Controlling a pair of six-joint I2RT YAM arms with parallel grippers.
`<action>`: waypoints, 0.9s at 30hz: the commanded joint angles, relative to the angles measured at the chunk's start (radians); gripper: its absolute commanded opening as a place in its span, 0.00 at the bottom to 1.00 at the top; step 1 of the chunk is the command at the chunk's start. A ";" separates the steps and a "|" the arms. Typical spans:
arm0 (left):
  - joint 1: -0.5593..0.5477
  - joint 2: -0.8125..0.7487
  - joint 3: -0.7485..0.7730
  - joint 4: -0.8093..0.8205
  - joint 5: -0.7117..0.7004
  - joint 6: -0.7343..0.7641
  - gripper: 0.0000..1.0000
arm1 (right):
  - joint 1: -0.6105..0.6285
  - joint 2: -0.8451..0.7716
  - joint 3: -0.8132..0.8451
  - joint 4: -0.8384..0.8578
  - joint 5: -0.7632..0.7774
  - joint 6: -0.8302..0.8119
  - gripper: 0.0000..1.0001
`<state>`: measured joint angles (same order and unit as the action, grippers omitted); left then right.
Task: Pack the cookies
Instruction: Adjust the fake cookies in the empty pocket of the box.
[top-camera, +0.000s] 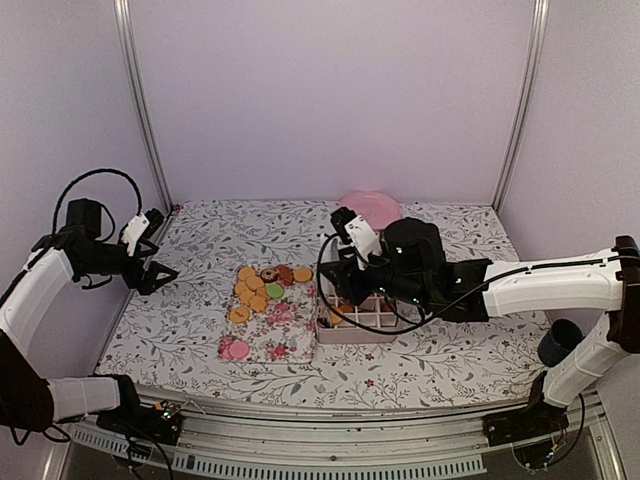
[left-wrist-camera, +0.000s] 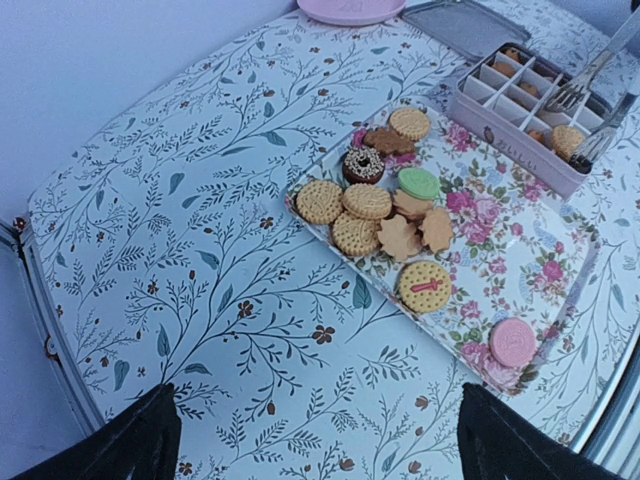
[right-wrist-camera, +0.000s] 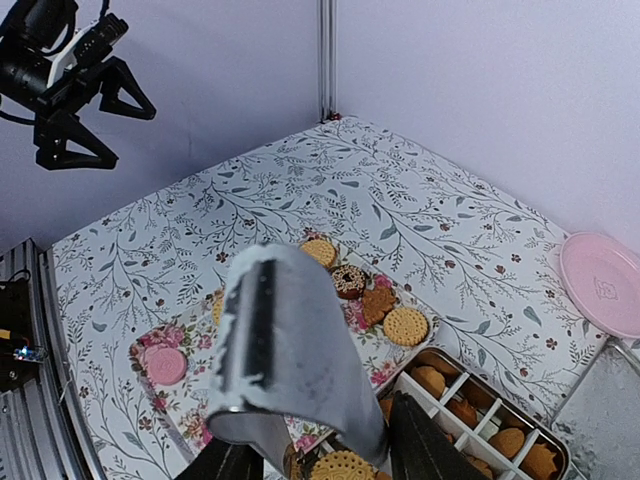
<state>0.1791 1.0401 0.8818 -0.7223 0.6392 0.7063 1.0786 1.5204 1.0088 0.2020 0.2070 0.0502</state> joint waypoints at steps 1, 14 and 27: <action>0.008 -0.003 0.025 0.001 0.015 0.000 0.97 | -0.022 -0.044 0.035 0.023 -0.076 0.036 0.45; 0.008 -0.006 0.026 0.002 0.016 0.001 0.97 | -0.138 -0.110 -0.025 0.065 -0.196 0.171 0.35; 0.008 -0.005 0.026 0.002 0.017 -0.001 0.97 | -0.165 -0.079 -0.039 0.063 -0.159 0.128 0.34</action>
<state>0.1791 1.0401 0.8822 -0.7223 0.6430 0.7059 0.9329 1.4349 0.9718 0.2241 0.0425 0.1867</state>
